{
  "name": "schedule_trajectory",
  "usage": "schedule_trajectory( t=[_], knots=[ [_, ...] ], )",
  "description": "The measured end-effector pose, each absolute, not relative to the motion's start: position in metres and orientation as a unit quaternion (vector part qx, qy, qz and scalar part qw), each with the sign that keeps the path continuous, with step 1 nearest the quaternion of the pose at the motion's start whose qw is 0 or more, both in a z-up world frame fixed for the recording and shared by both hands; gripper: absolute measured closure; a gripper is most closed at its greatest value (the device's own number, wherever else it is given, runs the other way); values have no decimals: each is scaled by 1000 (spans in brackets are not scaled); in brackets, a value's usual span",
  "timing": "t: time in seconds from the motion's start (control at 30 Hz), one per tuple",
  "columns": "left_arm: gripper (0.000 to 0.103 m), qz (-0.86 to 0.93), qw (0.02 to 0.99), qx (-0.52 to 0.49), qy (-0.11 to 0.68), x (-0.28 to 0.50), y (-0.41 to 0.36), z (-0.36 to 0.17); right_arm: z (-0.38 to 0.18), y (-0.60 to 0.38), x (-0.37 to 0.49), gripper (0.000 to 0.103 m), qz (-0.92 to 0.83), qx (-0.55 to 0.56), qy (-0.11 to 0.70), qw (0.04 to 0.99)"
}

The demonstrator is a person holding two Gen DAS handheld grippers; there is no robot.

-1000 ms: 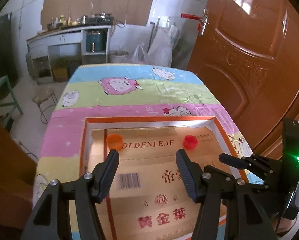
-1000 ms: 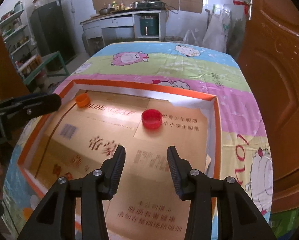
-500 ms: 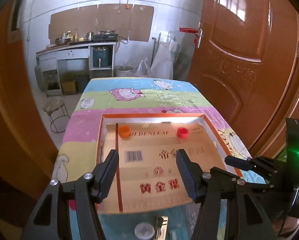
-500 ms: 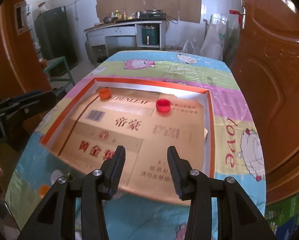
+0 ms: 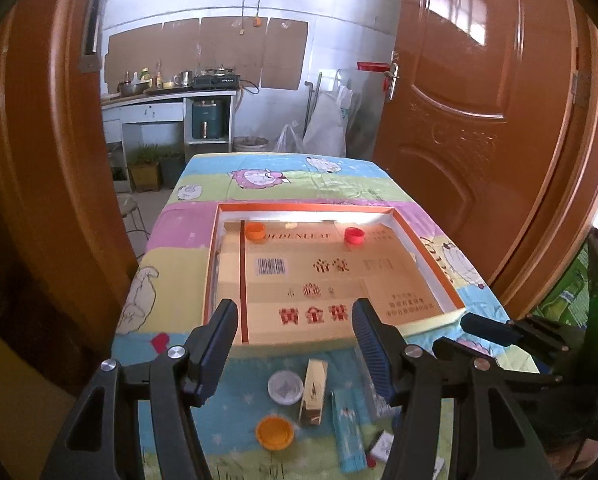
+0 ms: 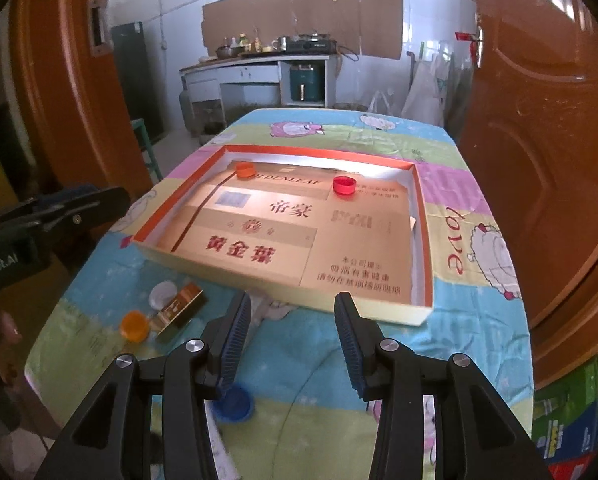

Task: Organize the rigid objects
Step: 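Withdraw both open tools from the box toward the remaining items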

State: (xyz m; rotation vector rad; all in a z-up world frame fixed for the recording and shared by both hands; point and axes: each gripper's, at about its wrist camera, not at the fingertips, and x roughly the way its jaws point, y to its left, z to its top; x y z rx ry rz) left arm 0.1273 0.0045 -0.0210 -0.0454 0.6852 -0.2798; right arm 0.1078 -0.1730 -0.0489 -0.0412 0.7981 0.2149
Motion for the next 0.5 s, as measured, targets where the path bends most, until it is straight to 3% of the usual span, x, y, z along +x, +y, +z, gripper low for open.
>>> schedule_trajectory(
  t=[0.5],
  knots=[
    [44,-150,929,-13,338,75,0,-43,-67,-162,55,58,130,-21,399,907]
  ],
)
